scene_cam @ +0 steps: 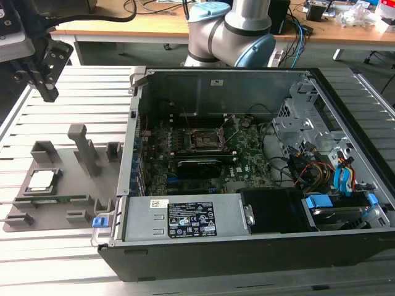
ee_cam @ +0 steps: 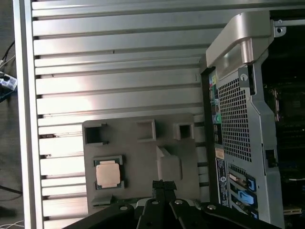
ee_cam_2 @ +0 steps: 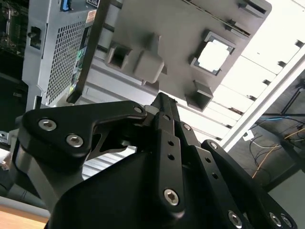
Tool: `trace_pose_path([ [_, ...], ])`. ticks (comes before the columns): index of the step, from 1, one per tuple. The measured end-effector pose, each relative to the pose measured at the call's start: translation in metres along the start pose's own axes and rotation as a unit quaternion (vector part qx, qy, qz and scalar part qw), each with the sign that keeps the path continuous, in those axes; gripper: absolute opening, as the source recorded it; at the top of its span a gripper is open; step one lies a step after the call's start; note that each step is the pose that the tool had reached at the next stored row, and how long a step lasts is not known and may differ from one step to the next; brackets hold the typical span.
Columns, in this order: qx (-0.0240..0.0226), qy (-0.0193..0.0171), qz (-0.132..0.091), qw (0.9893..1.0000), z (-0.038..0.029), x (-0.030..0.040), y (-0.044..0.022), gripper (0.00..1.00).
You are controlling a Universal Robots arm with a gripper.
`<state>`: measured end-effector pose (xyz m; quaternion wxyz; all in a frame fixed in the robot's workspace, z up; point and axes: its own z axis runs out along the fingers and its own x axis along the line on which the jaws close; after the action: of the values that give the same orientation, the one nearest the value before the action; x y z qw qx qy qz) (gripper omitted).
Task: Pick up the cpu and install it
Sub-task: 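Reach for the cpu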
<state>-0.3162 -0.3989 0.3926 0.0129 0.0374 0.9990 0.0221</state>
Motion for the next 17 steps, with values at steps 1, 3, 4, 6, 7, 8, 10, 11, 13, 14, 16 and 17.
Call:
trace_pose_path([
  [1, 0.0, 0.0, 0.0, 1.0, -0.0001, 0.0018, -0.0001, 0.11],
  [3, 0.0, 0.0, 0.0, 1.0, -0.0001, 0.0066, -0.0005, 0.11],
  [4, 0.0, 0.0, 0.0, 1.0, -0.0002, 0.009, -0.0007, 0.11],
  [6, 0.0, 0.0, 0.0, 1.0, -0.0003, 0.015, -0.0011, 0.11],
  [7, 0.0, 0.0, 0.0, 1.0, -0.0004, 0.0165, -0.0012, 0.11],
  [8, 0.0, 0.0, 0.0, 1.0, -0.0004, 0.0181, -0.0013, 0.11],
  [10, 0.0, 0.0, 0.0, 1.0, -0.0005, 0.021, -0.0016, 0.11],
  [11, 0.0, 0.0, 0.0, 1.0, -0.0005, 0.0225, -0.0017, 0.11],
  [13, 0.0, 0.0, 0.0, 1.0, -0.0005, 0.0273, -0.002, 0.11],
  [14, 0.0, 0.0, 0.0, 1.0, -0.0006, 0.0312, -0.0023, 0.11],
  [16, 0.0, 0.0, 0.0, 1.0, -0.0007, 0.037, -0.0027, 0.11],
  [17, 0.0, 0.0, 0.0, 1.0, -0.0008, 0.0405, -0.003, 0.11],
])
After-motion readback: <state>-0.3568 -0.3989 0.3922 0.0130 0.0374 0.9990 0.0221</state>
